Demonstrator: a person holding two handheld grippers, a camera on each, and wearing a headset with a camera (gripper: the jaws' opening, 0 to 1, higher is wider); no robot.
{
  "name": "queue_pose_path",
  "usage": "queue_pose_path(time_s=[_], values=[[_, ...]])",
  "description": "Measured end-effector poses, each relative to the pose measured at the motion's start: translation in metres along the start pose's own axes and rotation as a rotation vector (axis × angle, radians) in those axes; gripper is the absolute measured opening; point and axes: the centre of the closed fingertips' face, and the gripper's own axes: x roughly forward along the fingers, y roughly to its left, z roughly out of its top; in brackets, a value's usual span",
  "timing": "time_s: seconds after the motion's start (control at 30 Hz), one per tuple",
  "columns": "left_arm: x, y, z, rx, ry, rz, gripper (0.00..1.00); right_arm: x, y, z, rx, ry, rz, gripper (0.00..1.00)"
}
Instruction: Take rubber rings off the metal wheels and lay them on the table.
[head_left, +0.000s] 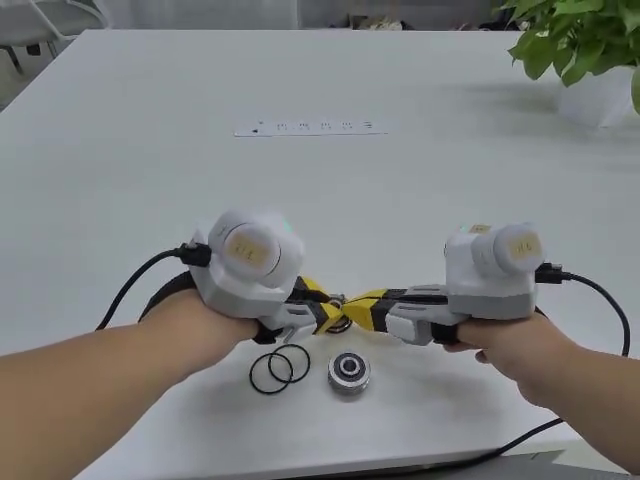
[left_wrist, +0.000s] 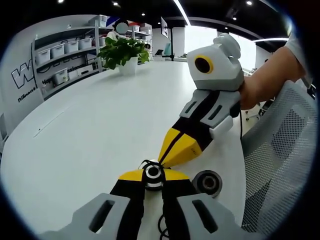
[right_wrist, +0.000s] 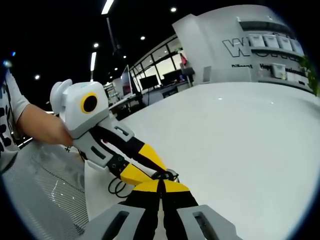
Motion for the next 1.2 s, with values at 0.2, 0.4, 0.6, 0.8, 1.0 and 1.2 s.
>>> queue_pose_path(time_s=[0.2, 0.4, 0.6, 0.8, 1.0, 1.2], values=[[0.0001, 0.0001, -0.0001, -0.002, -0.002, 0.001, 0.08, -0.0007, 0.0027, 0.001, 0.012, -0.011, 0.015, 0.0], [0.0002, 0.0004, -0.0001, -0.005, -0.005, 0.004, 0.08, -0.0021, 0.0045, 0.0016, 0.018, -0.02, 0.027, 0.0], [0.0002, 0.0005, -0.0003, -0.007, -0.008, 0.005, 0.08, -0.003, 0.0084, 0.0021, 0.019, -0.027, 0.04, 0.0], [0.0002, 0.0002, 0.0, -0.007, -0.006, 0.004, 0.08, -0.0044, 0.0098, 0.0016, 0.025, -0.027, 0.039, 0.0], [0.0002, 0.0001, 0.0001, -0.002, -0.005, 0.005, 0.08, -0.007, 0.0062, 0.0002, 0.034, -0.024, 0.014, 0.0], [-0.0004, -0.0002, 0.0004, -0.02, -0.002, -0.003, 0.09, -0.0082, 0.006, -0.0011, 0.053, -0.031, 0.008, 0.0]])
